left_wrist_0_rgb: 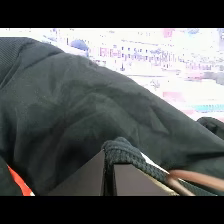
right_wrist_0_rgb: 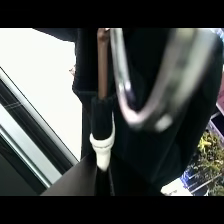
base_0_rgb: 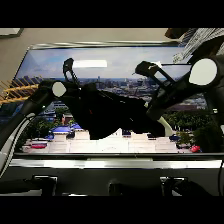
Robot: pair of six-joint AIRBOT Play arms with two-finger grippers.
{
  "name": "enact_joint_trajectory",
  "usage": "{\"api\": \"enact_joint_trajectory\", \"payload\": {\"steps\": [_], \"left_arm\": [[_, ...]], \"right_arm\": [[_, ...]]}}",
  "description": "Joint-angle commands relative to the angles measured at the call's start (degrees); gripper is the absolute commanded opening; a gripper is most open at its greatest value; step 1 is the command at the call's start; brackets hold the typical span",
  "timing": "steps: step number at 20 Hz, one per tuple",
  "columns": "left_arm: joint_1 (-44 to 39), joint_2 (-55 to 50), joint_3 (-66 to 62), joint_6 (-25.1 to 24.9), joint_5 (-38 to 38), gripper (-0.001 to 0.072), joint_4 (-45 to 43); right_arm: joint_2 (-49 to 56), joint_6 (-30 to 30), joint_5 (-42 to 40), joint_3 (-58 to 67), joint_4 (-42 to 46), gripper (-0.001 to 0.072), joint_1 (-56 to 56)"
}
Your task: Fold the clothes and pants, and hang the long-sleeved shirts on hangers.
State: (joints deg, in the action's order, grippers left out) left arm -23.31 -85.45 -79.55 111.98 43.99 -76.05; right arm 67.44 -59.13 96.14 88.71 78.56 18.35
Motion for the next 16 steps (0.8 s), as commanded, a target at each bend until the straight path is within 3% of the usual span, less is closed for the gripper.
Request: {"api": "enact_joint_trajectory", "payload": {"steps": [1, 16], "left_arm": [[0.4, -0.7, 0.0, -0.2, -0.1, 0.0025, 0.1], [0.5, -0.7, -5.1, -2.8, 0.7, 0.0025, -0.1]], "right_arm": [[-1.0, -1.6, 2.6, 0.0, 1.5, 0.0025, 0.4], [5.7, -0.6, 0.0, -0.4, 2.3, 0.0025, 0.5]]}}
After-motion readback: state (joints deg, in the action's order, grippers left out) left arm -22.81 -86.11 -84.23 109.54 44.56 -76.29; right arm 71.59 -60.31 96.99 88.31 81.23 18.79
